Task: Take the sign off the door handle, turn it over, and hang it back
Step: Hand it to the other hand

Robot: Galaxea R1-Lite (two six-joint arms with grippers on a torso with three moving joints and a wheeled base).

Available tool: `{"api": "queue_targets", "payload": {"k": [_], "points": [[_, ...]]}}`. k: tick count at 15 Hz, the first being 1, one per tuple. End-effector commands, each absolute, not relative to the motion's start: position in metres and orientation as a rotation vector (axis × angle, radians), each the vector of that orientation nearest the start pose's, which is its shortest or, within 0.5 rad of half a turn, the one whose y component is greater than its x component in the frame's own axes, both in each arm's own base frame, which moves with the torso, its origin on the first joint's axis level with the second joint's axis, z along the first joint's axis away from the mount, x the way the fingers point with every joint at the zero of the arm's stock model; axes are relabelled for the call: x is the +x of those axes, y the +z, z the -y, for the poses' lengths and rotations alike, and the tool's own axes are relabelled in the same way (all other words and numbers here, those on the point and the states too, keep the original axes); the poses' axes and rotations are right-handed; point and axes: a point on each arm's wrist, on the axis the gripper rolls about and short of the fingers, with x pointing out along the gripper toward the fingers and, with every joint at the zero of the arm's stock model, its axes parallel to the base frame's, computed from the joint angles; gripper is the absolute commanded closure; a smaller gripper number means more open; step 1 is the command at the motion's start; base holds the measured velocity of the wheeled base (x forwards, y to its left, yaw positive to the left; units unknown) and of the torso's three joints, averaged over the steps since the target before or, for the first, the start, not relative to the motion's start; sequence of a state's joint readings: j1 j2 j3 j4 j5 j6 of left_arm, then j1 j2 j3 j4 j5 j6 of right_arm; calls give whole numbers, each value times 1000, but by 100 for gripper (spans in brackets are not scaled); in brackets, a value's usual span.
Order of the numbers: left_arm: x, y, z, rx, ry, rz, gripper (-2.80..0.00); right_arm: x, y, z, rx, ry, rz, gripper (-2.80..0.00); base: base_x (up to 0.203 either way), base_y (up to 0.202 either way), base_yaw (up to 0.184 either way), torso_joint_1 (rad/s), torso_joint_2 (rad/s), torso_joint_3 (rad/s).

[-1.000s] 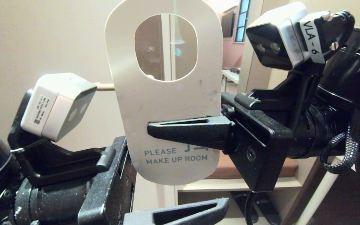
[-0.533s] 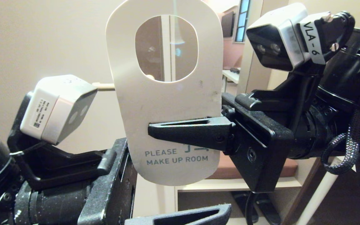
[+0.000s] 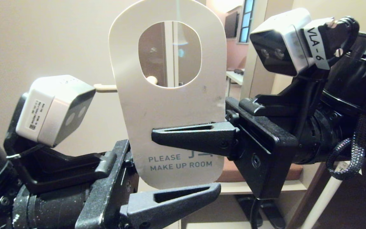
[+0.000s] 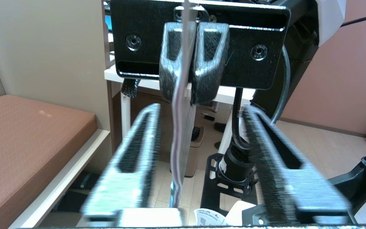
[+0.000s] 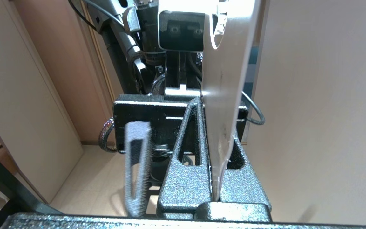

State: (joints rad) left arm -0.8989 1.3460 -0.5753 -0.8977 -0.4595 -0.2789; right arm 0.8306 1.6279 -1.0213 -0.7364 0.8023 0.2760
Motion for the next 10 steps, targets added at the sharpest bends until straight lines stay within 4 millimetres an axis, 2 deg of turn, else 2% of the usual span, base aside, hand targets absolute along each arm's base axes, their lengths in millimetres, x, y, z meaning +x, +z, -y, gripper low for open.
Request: {"api": "queue_targets", "payload": {"k": [1,10], "points": [[123,240,171,-268,-1373,-46,0,188,275,-230,213,1643,-77,0,0,0,0,0,0,0],[122,240,172,-267,-1378,-44,0,188,271,-230,210,1642,-89,0,0,0,0,0,0,0]]}}
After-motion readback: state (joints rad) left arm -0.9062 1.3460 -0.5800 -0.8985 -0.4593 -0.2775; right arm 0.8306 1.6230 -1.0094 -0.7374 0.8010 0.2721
